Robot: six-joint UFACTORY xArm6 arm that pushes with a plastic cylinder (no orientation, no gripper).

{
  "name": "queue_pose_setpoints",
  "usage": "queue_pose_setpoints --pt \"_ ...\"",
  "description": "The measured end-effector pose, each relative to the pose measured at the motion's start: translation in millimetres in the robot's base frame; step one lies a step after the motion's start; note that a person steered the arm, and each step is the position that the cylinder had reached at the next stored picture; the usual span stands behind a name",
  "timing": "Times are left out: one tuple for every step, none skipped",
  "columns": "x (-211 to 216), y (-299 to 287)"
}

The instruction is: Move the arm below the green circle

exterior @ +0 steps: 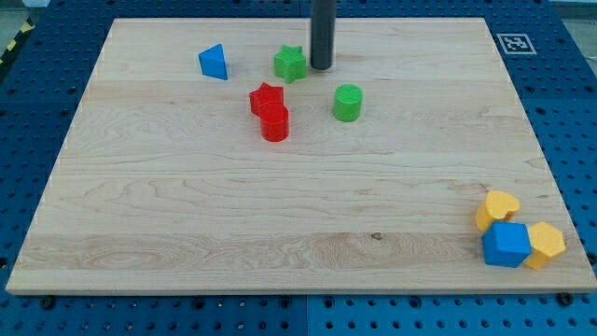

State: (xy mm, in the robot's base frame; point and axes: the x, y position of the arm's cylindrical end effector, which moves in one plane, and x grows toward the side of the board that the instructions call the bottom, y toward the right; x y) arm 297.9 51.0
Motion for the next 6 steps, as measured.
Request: queue_pose_setpoints --pt "16.2 48.7" --pt "72.1 50.6" --pt "125.9 50.6" --pt "127.9 50.6" --pt "137.6 26.4" --pt "146.0 8.4"
